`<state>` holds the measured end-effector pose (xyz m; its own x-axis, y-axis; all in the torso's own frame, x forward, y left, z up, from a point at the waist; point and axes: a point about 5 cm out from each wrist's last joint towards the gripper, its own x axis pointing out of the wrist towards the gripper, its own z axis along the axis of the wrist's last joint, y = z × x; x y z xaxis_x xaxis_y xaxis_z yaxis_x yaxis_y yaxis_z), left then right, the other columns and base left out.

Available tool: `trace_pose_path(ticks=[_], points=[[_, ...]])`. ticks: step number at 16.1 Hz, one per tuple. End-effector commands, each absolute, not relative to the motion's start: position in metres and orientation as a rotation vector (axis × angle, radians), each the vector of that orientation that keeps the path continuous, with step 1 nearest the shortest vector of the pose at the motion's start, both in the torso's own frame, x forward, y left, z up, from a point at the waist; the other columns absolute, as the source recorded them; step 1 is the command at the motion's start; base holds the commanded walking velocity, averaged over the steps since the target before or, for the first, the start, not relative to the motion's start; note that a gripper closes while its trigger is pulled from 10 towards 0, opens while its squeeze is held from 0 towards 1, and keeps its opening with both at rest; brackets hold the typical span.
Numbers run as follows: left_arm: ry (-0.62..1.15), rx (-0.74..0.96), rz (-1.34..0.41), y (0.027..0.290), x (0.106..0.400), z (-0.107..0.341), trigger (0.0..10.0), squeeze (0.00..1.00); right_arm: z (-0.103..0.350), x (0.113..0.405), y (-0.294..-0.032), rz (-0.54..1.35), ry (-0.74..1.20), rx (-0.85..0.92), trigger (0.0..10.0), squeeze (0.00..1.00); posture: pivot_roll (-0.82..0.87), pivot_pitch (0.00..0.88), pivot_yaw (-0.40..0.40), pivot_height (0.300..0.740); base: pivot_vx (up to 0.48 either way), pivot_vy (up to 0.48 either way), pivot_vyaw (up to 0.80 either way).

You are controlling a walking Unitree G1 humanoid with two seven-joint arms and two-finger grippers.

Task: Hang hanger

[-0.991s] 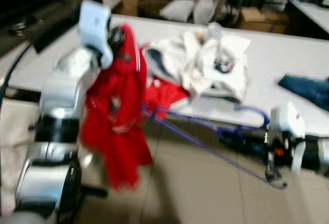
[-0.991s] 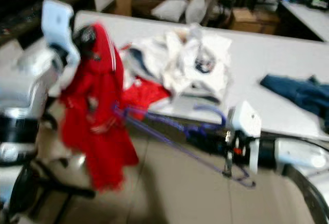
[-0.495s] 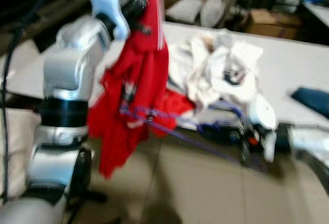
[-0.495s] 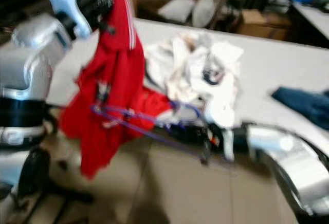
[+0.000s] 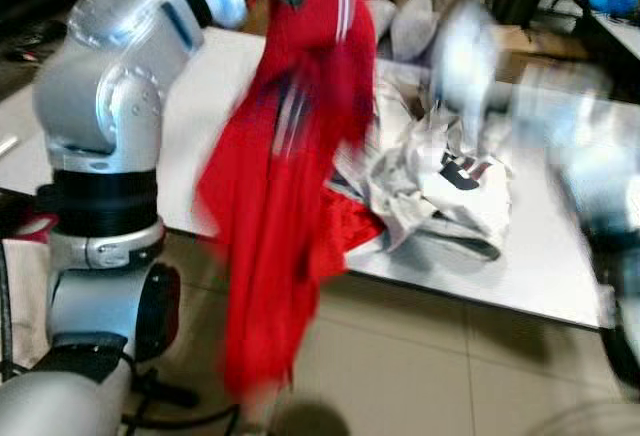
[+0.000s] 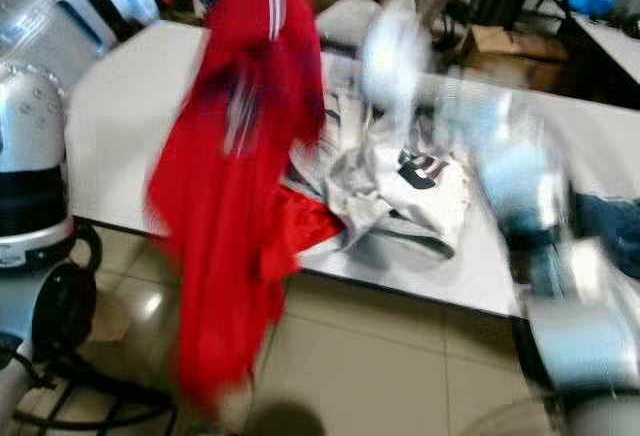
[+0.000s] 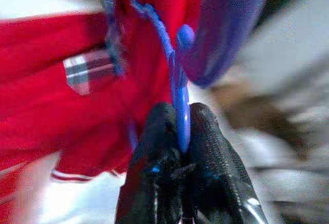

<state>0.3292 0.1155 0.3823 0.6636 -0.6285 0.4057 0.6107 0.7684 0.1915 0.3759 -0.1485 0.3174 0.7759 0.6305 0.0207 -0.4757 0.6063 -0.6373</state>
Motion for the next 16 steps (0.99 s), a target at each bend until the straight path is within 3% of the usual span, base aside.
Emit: trace_pose_path(ticks=[1,3,5,8,9,11,13,16], points=[[-0.512,0.043,-0.74,0.106,0.321,0.392,10.0,0.0,0.352,0.381,-0.177,0.412,-0.403,-0.534,10.0,0.0,0.14,0.0,-0.093,0.74,0.45,0.0,0.0],[-0.543,0.027,-0.705,0.116,0.317,0.401,10.0,0.0,0.411,0.372,-0.189,0.264,-0.694,-0.437,10.0,0.0,0.14,0.0,-0.104,0.74,0.456,0.0,0.0],[-0.548,0.037,-0.669,0.124,0.317,0.403,10.0,0.0,0.409,0.377,-0.184,0.311,-0.7,-0.475,10.0,0.0,0.15,0.0,-0.109,0.74,0.48,0.0,0.0],[-0.507,0.03,-0.616,0.132,0.321,0.393,10.0,0.0,0.35,0.387,-0.164,0.568,-0.531,-0.581,10.0,0.0,0.15,0.0,-0.105,0.74,0.48,0.0,0.0],[-0.436,0.064,-0.565,0.134,0.327,0.373,10.0,0.0,0.312,0.386,-0.161,0.669,-0.44,-0.59,10.0,0.0,0.15,0.0,-0.097,0.74,0.435,0.0,0.0],[-0.331,0.105,-0.499,0.136,0.332,0.345,10.0,0.0,0.281,0.379,-0.162,0.77,-0.371,-0.609,10.0,0.0,0.14,0.0,-0.084,0.74,0.349,0.0,0.0],[-0.11,0.15,-0.411,0.144,0.334,0.279,10.0,0.0,0.235,0.342,-0.168,1.048,-0.219,-0.598,10.0,0.0,0.12,0.0,-0.074,0.74,0.0,0.0,0.0],[0.027,0.215,-0.281,0.16,0.336,0.235,10.0,0.0,0.219,0.301,-0.176,1.194,-0.111,-0.553,10.0,0.0,0.11,0.0,-0.064,0.74,0.0,0.0,0.0]])
